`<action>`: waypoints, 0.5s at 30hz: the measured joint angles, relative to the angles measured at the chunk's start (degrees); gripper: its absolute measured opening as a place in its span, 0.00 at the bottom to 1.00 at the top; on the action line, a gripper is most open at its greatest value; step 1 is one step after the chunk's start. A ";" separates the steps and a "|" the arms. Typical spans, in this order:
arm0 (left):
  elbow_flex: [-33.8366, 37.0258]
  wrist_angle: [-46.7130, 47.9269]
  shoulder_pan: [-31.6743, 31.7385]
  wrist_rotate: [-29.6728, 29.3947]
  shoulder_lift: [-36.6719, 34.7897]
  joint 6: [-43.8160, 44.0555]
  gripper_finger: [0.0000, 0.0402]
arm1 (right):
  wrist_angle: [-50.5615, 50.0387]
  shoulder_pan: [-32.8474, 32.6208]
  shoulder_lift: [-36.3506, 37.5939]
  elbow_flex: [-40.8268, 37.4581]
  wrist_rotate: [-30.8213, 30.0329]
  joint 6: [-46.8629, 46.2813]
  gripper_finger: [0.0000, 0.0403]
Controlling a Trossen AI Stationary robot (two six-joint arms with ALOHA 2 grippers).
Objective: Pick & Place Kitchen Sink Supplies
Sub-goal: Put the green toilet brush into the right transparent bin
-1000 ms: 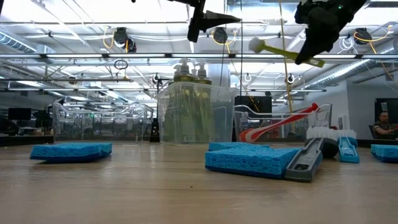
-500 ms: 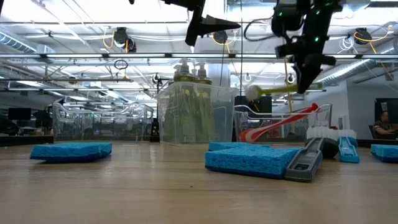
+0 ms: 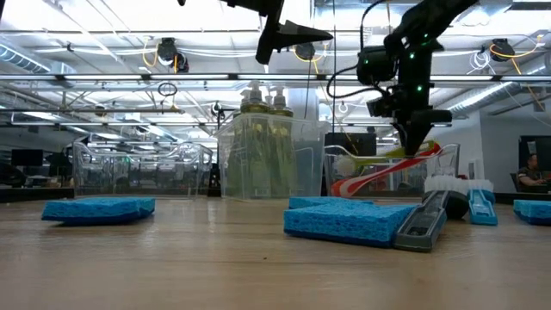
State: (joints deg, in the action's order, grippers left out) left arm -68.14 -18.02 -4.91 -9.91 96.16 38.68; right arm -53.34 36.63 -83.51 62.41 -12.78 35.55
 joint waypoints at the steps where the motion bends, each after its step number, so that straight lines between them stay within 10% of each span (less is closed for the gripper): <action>1: 0.00 0.00 0.00 0.00 0.00 0.00 0.80 | 0.10 0.57 -0.77 0.00 0.91 0.46 0.02; 15: 0.00 0.02 0.00 0.00 0.00 0.02 0.79 | 3.03 4.63 -4.50 0.00 6.46 4.13 0.04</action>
State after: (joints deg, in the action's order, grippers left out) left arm -68.14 -18.00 -4.91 -9.91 96.16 38.70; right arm -50.31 41.25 -88.01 62.41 -6.32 39.68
